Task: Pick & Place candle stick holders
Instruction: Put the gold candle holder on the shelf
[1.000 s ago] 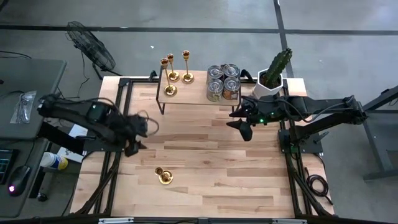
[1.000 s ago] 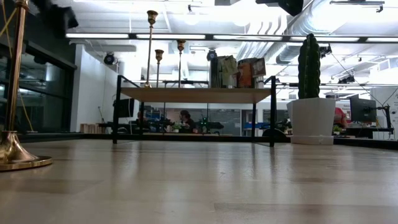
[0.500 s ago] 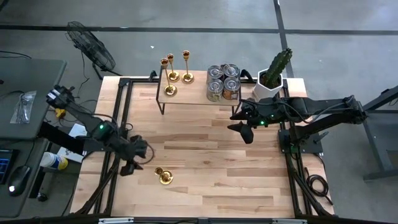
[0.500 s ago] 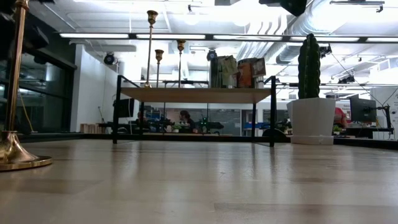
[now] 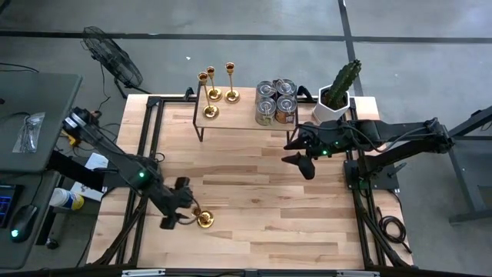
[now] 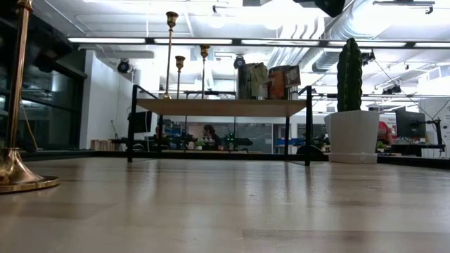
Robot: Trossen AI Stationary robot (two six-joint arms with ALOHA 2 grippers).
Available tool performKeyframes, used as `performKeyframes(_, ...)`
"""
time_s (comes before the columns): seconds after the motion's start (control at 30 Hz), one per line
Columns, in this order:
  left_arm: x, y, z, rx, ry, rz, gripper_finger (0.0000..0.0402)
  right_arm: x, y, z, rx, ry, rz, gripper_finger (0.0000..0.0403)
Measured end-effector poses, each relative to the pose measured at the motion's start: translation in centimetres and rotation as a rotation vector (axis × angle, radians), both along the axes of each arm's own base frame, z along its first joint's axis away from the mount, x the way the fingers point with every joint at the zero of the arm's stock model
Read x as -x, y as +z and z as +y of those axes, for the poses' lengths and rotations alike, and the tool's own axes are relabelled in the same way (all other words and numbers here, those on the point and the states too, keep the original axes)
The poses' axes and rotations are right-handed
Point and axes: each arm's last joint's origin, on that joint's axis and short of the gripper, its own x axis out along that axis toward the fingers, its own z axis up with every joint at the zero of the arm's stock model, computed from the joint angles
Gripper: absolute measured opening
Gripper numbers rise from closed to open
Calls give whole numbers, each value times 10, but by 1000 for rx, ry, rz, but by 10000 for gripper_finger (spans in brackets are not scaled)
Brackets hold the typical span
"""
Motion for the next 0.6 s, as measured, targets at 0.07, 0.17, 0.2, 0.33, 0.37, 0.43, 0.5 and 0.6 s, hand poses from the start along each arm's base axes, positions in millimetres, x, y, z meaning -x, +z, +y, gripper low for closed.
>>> performKeyframes(0.07, -9, -6, -6, -26, 16, -36, 264, 0, 0, 0, 2, 20, 1, 219)
performKeyframes(0.17, -19, -12, -12, -30, 39, -67, 264, 0, 0, 1, -6, 39, 2, 219)
performKeyframes(0.2, -21, -14, -14, -31, 42, -66, 264, 0, 0, 1, -6, 43, 2, 219)
performKeyframes(0.33, -28, -16, -20, 4, 44, -108, 264, 0, 0, 2, 1, 70, 2, 219)
performKeyframes(0.37, -30, -15, -21, 17, 46, -126, 264, 0, 0, 2, 1, 71, 2, 219)
performKeyframes(0.43, -33, -12, -23, 25, 70, -181, 264, 0, 0, 2, 3, 72, 2, 219)
performKeyframes(0.5, -36, -10, -23, 18, 100, -223, 264, 0, 0, 2, 12, 78, 2, 219)
performKeyframes(0.6, -36, -9, -22, 13, 121, -238, 262, 0, 0, 2, 22, 86, 2, 219)
